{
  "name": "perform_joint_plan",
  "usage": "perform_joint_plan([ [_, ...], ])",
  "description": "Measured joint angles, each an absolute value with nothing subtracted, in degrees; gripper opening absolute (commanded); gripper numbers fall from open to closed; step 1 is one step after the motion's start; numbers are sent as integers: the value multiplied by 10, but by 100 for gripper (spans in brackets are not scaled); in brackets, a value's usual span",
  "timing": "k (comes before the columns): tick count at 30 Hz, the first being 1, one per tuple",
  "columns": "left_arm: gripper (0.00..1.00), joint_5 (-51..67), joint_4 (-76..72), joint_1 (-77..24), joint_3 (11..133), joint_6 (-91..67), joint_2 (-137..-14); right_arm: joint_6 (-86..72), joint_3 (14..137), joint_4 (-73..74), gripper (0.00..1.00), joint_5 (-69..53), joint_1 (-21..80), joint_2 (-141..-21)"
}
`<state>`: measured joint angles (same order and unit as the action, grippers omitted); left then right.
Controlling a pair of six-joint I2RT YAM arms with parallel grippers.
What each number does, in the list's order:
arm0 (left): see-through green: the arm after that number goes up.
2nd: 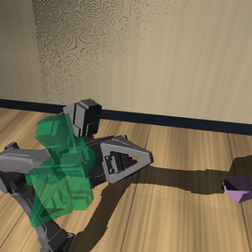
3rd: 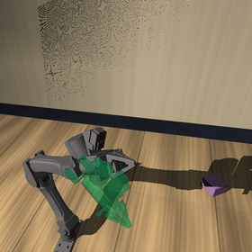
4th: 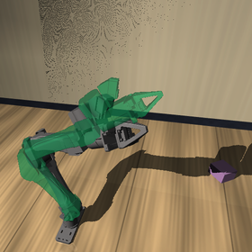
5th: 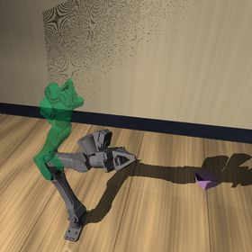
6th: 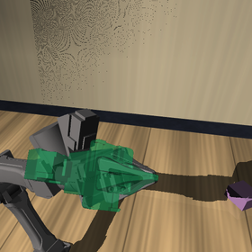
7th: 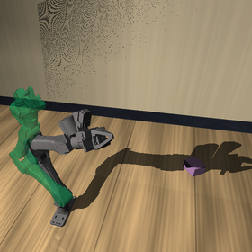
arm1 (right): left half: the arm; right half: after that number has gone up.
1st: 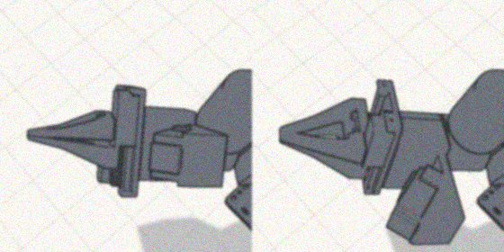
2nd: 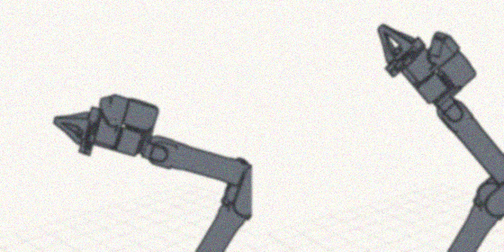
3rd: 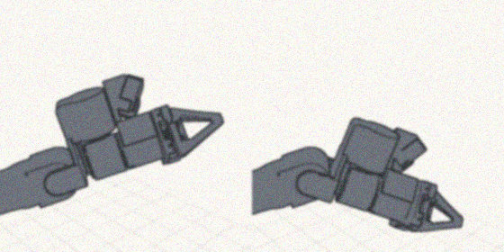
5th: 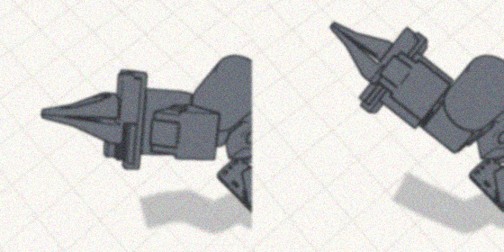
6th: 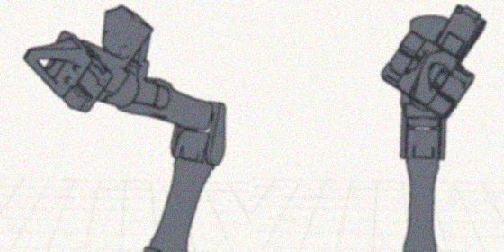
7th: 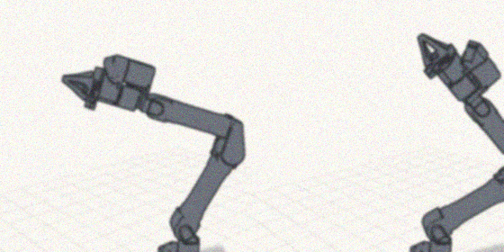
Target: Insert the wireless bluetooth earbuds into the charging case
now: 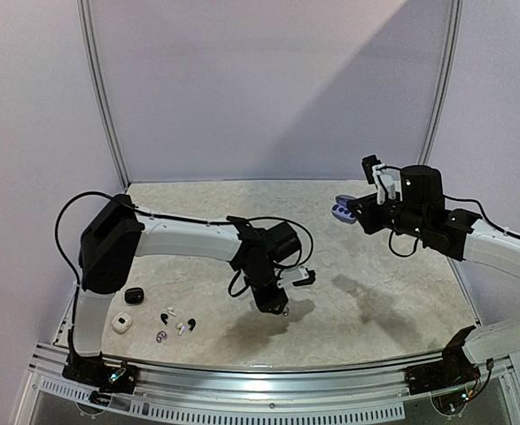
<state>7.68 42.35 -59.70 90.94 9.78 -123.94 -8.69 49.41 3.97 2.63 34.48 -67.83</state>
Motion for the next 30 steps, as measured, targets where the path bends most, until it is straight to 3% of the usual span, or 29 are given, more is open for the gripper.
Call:
perform_joint_plan([
  [3, 66, 92, 432, -597, 908, 106, -1236, -82, 495, 44, 8, 1, 336, -678],
  [12, 67, 146, 469, -573, 854, 181, -1131, -52, 562, 62, 8, -73, 326, -690],
  [17, 73, 237, 451, -484, 784, 200, -997, -46, 613, 59, 8, -164, 322, -720],
  [20, 82, 303, 366, -397, 706, 195, -892, -49, 634, 28, 9, -225, 322, -747],
  [23, 84, 360, 246, -329, 621, 182, -792, -73, 638, -50, 10, -276, 324, -777],
  [30, 85, 478, 18, -306, 562, 133, -769, -105, 751, -123, 10, -303, 378, -884],
])
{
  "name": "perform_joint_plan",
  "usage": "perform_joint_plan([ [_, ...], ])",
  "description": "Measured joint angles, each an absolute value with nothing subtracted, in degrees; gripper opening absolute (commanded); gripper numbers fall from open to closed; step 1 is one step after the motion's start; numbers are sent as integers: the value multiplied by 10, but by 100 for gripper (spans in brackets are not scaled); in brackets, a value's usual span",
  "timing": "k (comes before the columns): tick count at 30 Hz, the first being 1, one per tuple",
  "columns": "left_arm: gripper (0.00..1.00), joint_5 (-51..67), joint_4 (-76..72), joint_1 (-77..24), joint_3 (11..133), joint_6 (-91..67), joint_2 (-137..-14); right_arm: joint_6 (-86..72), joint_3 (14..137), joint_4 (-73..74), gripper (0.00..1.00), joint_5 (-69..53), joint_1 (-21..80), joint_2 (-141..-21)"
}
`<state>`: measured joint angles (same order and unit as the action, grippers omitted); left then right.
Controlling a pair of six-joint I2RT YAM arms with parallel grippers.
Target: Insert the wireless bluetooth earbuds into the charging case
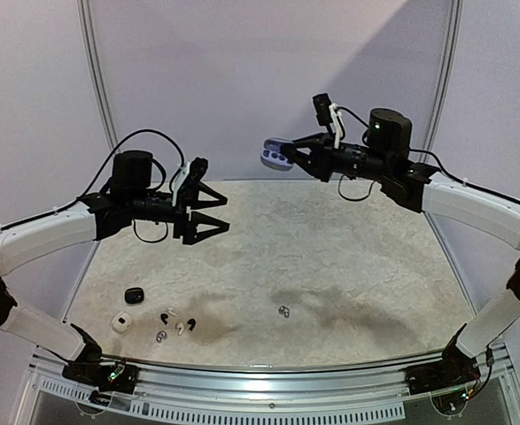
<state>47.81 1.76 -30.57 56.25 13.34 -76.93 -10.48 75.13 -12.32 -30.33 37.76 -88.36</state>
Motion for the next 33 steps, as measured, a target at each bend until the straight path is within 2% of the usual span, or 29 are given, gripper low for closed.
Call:
perform_joint_plan([
  [3, 90, 507, -66, -296, 542, 98, -775, -111, 792, -141, 11, -320, 404, -918],
  [6, 91, 513, -137, -295, 509, 78, -766, -108, 794, -142, 11, -340, 422, -933],
  [15, 82, 505, -195, -311, 470, 43, -734, -87, 783, -128, 12, -318, 479, -941],
  [19, 72, 489, -226, -336, 452, 17, -734, -77, 771, -112, 12, -292, 512, -941],
  [23, 55, 477, -255, -348, 442, -9, -734, -69, 758, -102, 11, -269, 530, -940],
  [28, 38, 477, -270, -353, 435, -19, -730, -67, 743, -99, 11, -242, 537, -934],
  [30, 37, 479, -272, -354, 431, -21, -728, -66, 742, -99, 11, -234, 538, -932],
  [33, 44, 482, -274, -355, 430, -19, -727, -65, 742, -99, 11, -229, 538, -930],
])
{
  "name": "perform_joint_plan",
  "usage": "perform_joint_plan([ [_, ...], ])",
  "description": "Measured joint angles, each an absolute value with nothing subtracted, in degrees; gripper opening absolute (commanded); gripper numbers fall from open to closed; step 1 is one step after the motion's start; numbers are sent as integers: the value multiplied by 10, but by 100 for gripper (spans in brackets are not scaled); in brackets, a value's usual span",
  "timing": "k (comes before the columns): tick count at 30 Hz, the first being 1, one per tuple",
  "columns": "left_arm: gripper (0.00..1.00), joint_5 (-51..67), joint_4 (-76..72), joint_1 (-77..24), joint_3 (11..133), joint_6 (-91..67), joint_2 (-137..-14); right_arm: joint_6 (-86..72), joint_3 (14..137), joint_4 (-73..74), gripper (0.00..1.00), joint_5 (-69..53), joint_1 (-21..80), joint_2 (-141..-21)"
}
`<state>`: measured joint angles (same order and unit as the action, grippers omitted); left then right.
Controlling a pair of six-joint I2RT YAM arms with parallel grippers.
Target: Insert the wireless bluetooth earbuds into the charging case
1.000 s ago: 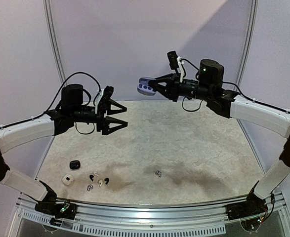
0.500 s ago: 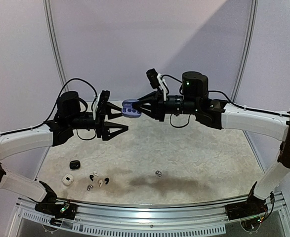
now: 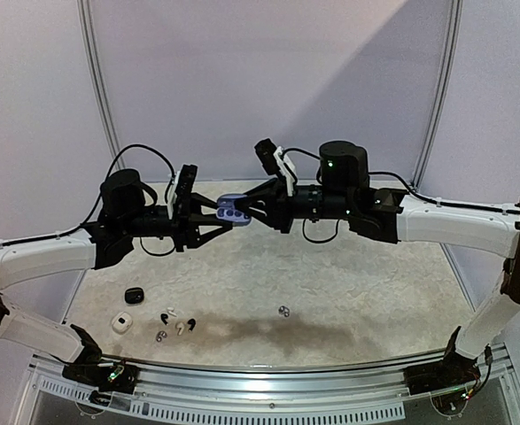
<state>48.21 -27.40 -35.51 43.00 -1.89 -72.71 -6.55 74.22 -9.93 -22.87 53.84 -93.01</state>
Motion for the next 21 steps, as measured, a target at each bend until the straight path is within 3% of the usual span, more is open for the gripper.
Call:
perform_joint_plan([
  [11, 38, 484, -277, -356, 426, -17, -726, -65, 742, -102, 10, -226, 540, -929],
  [21, 44, 484, -280, -357, 420, -17, -726, -65, 737, -119, 11, -226, 540, -926],
])
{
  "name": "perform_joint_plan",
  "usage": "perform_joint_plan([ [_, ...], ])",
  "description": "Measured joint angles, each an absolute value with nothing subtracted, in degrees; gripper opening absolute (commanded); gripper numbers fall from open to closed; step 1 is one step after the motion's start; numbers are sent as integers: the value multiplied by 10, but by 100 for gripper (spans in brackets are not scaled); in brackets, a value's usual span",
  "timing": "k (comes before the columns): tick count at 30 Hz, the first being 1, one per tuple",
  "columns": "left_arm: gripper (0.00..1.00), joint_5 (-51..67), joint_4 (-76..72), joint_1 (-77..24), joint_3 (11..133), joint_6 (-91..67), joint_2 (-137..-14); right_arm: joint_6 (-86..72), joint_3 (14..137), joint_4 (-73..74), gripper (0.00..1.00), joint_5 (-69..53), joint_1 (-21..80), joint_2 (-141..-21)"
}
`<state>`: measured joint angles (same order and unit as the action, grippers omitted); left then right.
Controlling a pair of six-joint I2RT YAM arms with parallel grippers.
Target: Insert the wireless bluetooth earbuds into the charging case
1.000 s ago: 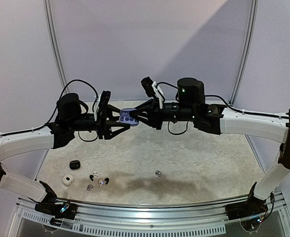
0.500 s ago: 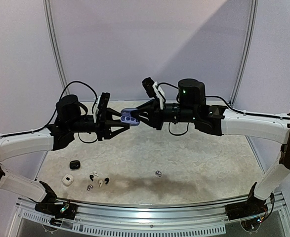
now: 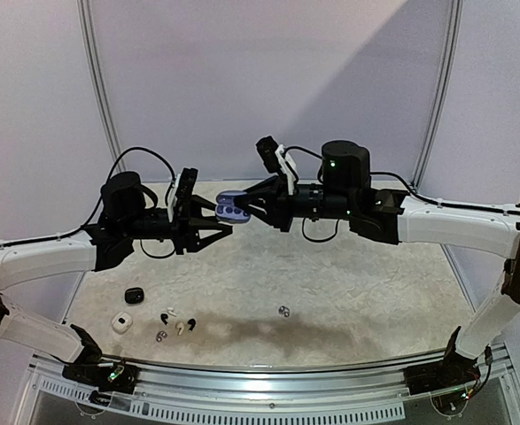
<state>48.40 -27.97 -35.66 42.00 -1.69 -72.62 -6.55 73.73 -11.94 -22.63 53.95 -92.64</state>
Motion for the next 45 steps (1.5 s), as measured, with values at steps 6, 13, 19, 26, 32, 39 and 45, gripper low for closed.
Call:
perform_joint_plan([
  [6, 44, 484, -280, -357, 420, -17, -726, -64, 737, -130, 11, -226, 540, -925],
  [13, 53, 485, -293, -357, 419, -18, -726, -63, 737, -131, 11, -226, 540, -925],
  [19, 34, 484, -303, -357, 419, -20, -726, -62, 737, -131, 11, -226, 540, -925],
  [26, 0, 477, -308, -357, 419, -19, -726, -63, 737, -131, 13, -232, 540, -925],
  [32, 0, 477, -309, -356, 419, -17, -726, -67, 737, -131, 34, -231, 540, -925],
  [39, 0, 482, -310, -357, 419, -6, -726, -82, 737, -128, 49, -224, 540, -925],
  [45, 0, 486, -310, -357, 419, -2, -726, -91, 737, -119, 59, -224, 540, -922],
])
